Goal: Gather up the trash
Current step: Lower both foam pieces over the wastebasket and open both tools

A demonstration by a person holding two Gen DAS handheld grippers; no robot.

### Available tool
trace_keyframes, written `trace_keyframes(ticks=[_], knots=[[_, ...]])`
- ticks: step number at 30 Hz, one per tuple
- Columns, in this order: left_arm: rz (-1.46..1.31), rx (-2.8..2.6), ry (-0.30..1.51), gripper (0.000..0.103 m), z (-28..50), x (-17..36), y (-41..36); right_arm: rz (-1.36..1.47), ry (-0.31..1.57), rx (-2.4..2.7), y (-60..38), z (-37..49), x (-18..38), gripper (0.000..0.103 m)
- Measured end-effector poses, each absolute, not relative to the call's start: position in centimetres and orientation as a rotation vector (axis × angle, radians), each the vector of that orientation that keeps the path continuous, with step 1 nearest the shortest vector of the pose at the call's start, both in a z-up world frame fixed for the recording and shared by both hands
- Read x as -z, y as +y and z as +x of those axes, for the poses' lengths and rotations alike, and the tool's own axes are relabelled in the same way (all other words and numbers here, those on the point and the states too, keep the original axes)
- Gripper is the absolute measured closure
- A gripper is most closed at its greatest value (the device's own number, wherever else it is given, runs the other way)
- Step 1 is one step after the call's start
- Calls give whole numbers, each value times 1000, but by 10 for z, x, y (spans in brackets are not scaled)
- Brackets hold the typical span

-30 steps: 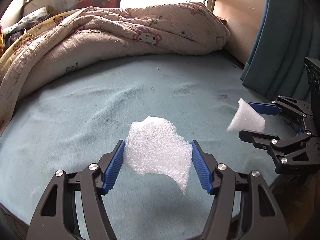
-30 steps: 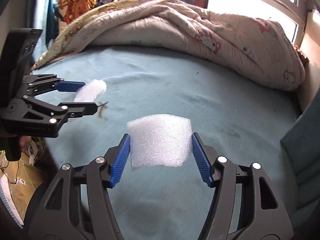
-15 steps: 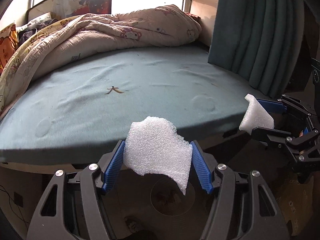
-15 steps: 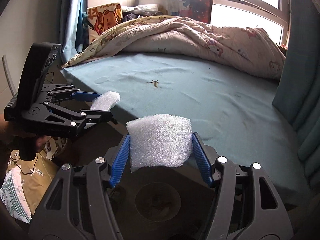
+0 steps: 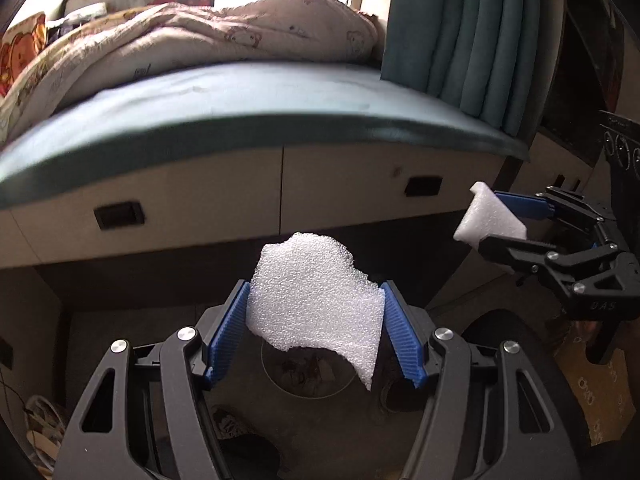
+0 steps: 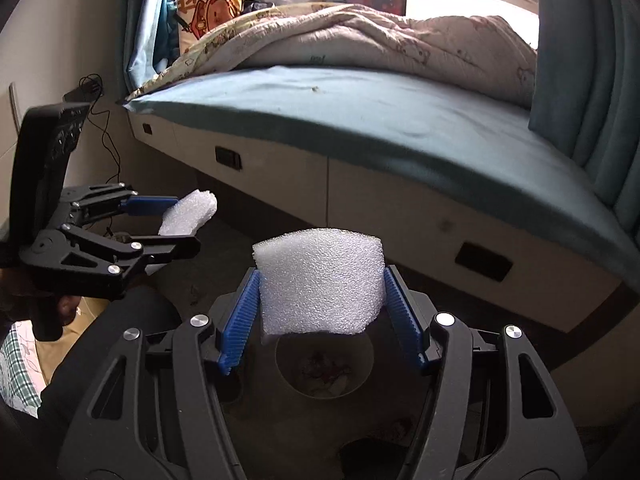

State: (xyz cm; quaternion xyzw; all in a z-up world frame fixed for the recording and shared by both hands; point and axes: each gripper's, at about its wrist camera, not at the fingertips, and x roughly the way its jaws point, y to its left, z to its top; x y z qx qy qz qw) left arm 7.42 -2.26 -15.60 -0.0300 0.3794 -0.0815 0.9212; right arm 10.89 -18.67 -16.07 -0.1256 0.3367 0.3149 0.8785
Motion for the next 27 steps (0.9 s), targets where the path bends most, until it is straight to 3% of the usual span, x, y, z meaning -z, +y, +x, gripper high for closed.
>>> trace_keyframes(ticks=[10, 27], knots=[[-62, 187, 933, 39, 111, 254, -30, -286, 763, -685, -180, 125, 240, 44], [-66, 291, 1239, 39, 216, 443, -45, -341, 1011, -627, -170, 226, 387, 44]])
